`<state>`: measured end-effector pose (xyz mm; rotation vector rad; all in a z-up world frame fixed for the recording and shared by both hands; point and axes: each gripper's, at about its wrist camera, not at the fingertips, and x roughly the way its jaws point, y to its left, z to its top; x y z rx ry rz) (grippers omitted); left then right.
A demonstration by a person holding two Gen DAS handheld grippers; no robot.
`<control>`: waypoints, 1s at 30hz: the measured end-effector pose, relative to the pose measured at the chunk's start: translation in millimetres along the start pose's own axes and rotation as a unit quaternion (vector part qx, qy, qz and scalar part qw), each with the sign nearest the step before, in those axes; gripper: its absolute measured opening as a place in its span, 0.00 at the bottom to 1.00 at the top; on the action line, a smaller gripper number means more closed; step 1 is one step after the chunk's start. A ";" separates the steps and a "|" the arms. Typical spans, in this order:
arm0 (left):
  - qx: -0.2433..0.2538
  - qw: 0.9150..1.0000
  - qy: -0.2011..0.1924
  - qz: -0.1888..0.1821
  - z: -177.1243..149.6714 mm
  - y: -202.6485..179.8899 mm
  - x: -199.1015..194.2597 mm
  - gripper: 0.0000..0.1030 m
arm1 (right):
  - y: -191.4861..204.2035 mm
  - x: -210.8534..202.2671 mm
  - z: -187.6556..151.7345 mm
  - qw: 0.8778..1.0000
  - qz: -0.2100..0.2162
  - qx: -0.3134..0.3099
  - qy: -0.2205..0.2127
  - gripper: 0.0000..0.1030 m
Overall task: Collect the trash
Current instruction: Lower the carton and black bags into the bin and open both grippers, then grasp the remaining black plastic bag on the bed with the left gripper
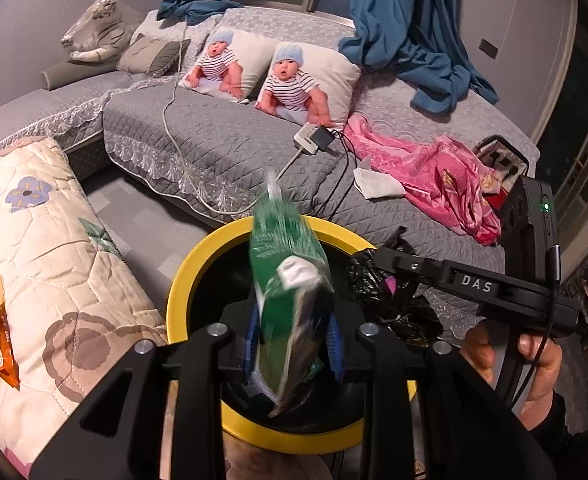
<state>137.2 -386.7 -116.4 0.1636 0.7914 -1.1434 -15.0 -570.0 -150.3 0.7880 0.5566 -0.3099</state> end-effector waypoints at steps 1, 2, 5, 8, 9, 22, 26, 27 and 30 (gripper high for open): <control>-0.005 1.000 -0.005 0.004 0.0 1.5 -1.6 0.49 | -1.9 -1.9 1.2 1.000 -0.008 0.004 -0.006 0.20; -0.008 1.000 -0.010 0.008 0.7 2.9 -3.4 0.64 | -3.2 -4.3 2.5 1.000 -0.015 0.006 -0.012 0.27; -0.014 1.000 -0.023 0.014 1.5 4.7 -9.7 0.73 | -6.3 -10.0 4.3 0.999 -0.022 0.012 -0.025 0.45; -0.034 0.999 -0.035 0.023 0.8 9.7 -16.2 0.88 | -8.0 -16.7 5.8 0.999 -0.022 0.015 -0.037 0.61; -0.043 0.998 -0.041 0.026 0.5 13.4 -20.1 0.89 | -7.7 -18.1 5.7 0.999 -0.022 0.013 -0.039 0.63; -0.045 0.975 -0.155 0.150 -24.5 69.4 -155.7 0.90 | 53.3 -11.8 -9.9 0.997 0.041 -0.068 -0.023 0.70; -0.036 0.957 -0.185 0.220 -54.8 96.5 -218.0 0.90 | 89.6 -4.7 -17.0 0.992 0.064 -0.109 -0.012 0.70; -0.034 0.951 -0.191 0.241 -67.4 106.4 -237.6 0.90 | 100.0 -2.3 -19.5 0.990 0.069 -0.121 -0.008 0.70; -0.037 0.942 -0.197 0.269 -102.3 133.8 -287.6 0.90 | 129.0 6.4 -27.4 0.985 0.080 -0.150 0.005 0.71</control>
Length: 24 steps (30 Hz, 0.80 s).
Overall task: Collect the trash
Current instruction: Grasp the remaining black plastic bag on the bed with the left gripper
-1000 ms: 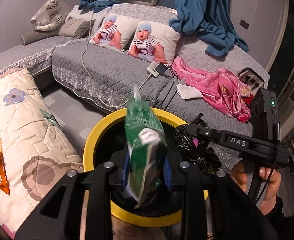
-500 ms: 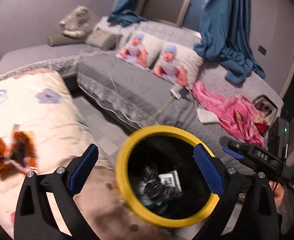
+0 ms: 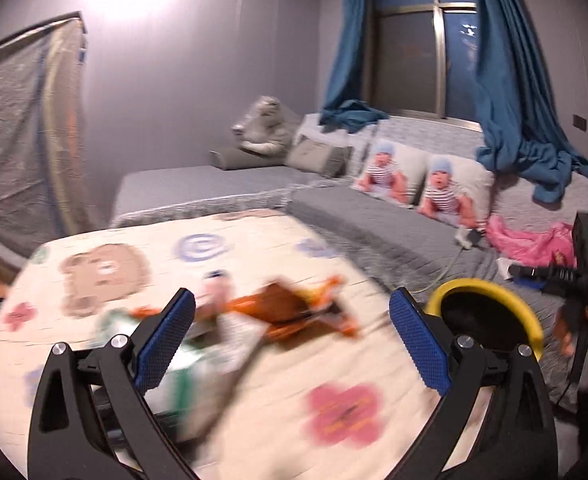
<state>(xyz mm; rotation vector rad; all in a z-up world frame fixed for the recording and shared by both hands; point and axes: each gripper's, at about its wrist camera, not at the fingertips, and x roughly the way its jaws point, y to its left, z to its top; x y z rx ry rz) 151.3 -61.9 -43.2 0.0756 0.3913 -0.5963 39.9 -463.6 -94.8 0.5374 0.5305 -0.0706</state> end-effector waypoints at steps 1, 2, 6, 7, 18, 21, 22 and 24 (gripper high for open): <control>-0.001 1.000 0.001 0.000 -5.0 15.4 -9.6 0.90 | 7.9 3.7 -0.9 1.000 0.003 -0.007 0.004 0.71; -0.001 1.000 0.003 0.003 -9.7 28.5 -17.2 0.90 | 17.6 9.5 -1.5 1.000 0.007 -0.014 0.010 0.71; 0.000 0.999 0.021 0.033 -40.2 88.2 -43.2 0.90 | 47.6 28.8 -1.6 0.999 0.018 -0.037 0.026 0.71; -0.004 0.999 0.029 0.042 -47.3 99.5 -44.1 0.90 | 57.6 35.0 -1.0 0.998 0.022 -0.044 0.031 0.71; -0.088 0.990 0.112 0.022 -93.9 165.4 -1.6 0.89 | 136.7 75.9 -3.1 0.990 0.061 -0.103 0.068 0.71; -0.097 0.988 0.120 0.010 -95.1 169.4 7.3 0.84 | 145.1 79.1 -6.5 0.989 0.066 -0.113 0.075 0.71; -0.096 0.988 0.124 0.010 -95.0 169.3 10.8 0.83 | 146.2 79.5 -7.3 0.988 0.067 -0.115 0.077 0.71; -0.094 0.987 0.131 0.007 -95.4 168.5 16.7 0.76 | 144.8 78.6 -8.0 0.988 0.067 -0.114 0.078 0.71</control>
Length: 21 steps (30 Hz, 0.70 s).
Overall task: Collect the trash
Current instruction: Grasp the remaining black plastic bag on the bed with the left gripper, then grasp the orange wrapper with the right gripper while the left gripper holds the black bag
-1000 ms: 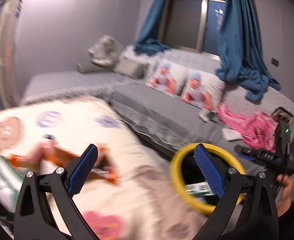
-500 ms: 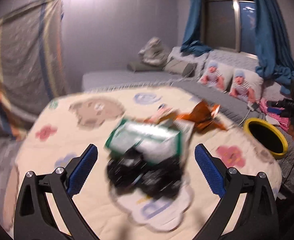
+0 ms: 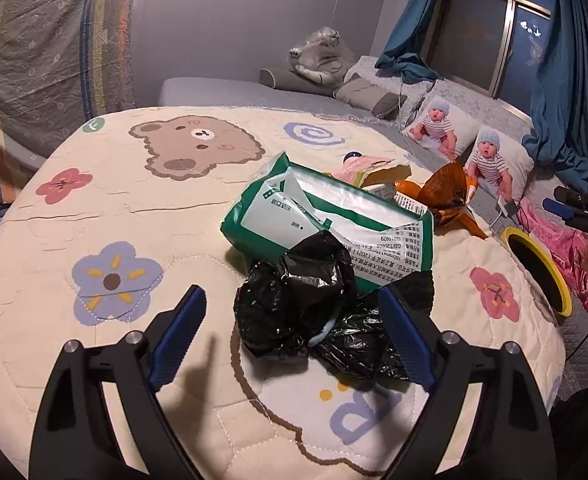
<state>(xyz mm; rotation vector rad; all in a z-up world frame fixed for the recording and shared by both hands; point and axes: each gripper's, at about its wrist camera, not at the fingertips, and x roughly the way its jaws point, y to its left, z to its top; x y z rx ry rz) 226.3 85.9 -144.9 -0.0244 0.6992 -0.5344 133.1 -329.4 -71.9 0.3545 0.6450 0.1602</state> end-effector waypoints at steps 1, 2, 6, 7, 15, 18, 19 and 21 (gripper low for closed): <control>0.001 1.000 0.004 -0.001 0.3 -1.0 3.0 0.73 | -0.6 -0.1 -0.5 1.000 0.000 0.001 0.000 0.71; 0.003 1.000 0.011 -0.001 0.1 -1.7 6.8 0.67 | -1.6 -0.3 -1.0 1.000 -0.001 0.003 0.000 0.71; 0.004 1.000 0.029 0.006 -4.5 -0.8 16.6 0.40 | -5.5 -3.8 -3.5 1.000 0.000 0.008 0.000 0.71; 0.006 1.000 0.027 0.009 -5.1 -1.6 16.0 0.39 | -5.7 -4.1 -3.7 1.000 0.000 0.009 0.000 0.71; 0.032 0.999 -0.003 0.025 -11.9 -13.8 -18.3 0.21 | -2.0 -17.6 -6.4 1.000 -0.001 0.001 -0.015 0.71; 0.034 0.999 -0.018 0.023 -16.2 -21.0 -38.1 0.20 | -1.5 -20.2 -7.7 1.000 0.000 0.001 -0.017 0.71; 0.033 0.999 -0.022 0.024 -17.1 -22.6 -42.5 0.20 | -0.6 -20.2 -8.3 1.000 0.000 -0.002 -0.017 0.71; 0.025 0.999 -0.034 0.017 -20.1 -26.7 -56.4 0.20 | 0.7 -19.7 -9.5 1.000 -0.001 -0.006 -0.017 0.71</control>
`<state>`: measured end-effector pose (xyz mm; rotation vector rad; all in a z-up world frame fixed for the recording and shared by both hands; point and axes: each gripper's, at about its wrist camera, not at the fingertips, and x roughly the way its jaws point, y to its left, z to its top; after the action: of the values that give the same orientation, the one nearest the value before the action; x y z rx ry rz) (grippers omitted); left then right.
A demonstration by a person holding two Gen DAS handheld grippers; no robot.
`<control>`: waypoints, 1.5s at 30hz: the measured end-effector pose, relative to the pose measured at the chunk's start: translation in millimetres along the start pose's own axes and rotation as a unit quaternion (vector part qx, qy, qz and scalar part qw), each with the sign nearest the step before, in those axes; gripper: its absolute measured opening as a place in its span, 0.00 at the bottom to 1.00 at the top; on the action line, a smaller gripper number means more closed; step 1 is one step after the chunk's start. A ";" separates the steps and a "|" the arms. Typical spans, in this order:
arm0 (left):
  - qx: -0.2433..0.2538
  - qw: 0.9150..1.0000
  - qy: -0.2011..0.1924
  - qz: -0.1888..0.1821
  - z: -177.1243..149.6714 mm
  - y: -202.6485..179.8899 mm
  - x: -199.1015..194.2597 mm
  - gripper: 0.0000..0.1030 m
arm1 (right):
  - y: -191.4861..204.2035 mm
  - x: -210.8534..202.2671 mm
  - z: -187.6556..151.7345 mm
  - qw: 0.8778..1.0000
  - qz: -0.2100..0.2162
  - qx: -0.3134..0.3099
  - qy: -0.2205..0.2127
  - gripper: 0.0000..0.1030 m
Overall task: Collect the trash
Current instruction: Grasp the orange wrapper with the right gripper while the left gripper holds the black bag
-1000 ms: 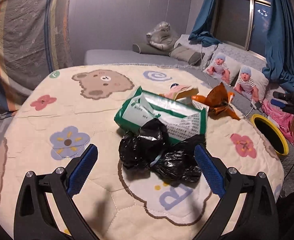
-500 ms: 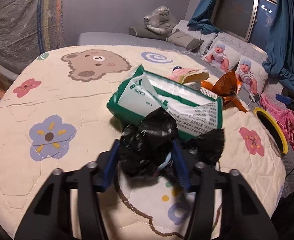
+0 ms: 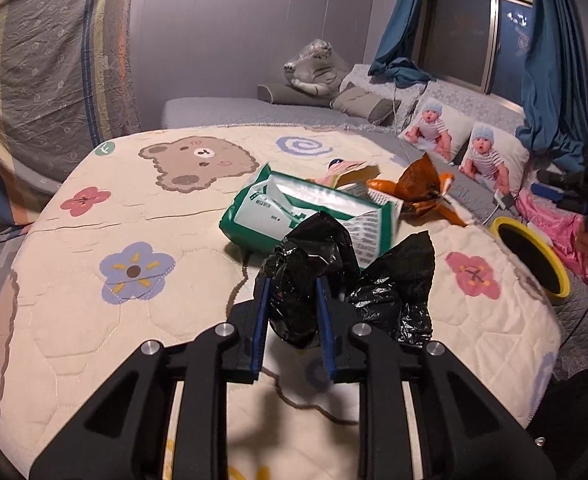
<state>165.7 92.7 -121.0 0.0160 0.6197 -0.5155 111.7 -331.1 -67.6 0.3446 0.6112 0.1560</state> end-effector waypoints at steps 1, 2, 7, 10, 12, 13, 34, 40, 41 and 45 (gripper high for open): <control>-0.002 1.000 -0.003 -0.002 -0.5 -2.2 -4.2 0.20 | 1.7 1.6 -0.6 1.000 0.001 -0.004 0.002 0.71; -0.003 1.000 -0.008 -0.004 -1.3 -4.8 -9.9 0.20 | 3.7 3.4 -1.2 1.000 0.003 -0.008 0.005 0.71; -0.009 0.999 -0.030 -0.017 -1.1 -18.5 -32.1 0.20 | 23.8 26.1 -1.4 0.998 0.000 -0.064 0.020 0.71; -0.019 0.999 -0.039 -0.029 1.0 -23.4 -38.3 0.20 | 40.0 50.4 2.0 0.993 -0.002 -0.116 0.029 0.71; -0.024 0.998 -0.044 -0.041 1.8 -26.3 -40.5 0.20 | 50.9 66.6 3.9 0.988 -0.003 -0.154 0.029 0.71; -0.026 0.998 -0.046 -0.044 1.8 -27.8 -41.2 0.20 | 56.2 75.1 5.7 0.985 0.000 -0.171 0.031 0.71; -0.045 0.997 -0.034 -0.050 -0.2 -28.3 -32.7 0.20 | 69.5 187.7 30.2 0.963 0.014 -0.234 0.133 0.20; -0.037 0.998 -0.031 -0.036 3.9 -34.3 -33.2 0.20 | 60.2 154.5 37.8 0.974 0.041 -0.193 0.109 0.12; -0.037 0.998 -0.030 -0.035 4.2 -35.0 -32.8 0.20 | 59.6 146.2 39.9 0.976 0.047 -0.188 0.102 0.12; -0.036 0.999 -0.023 -0.031 5.8 -36.6 -28.9 0.20 | 57.5 99.8 47.0 0.979 0.086 -0.167 0.075 0.12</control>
<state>131.8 73.0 -95.0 -0.0823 0.5948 -0.5521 217.5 -265.9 -64.3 0.0600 0.6902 0.4486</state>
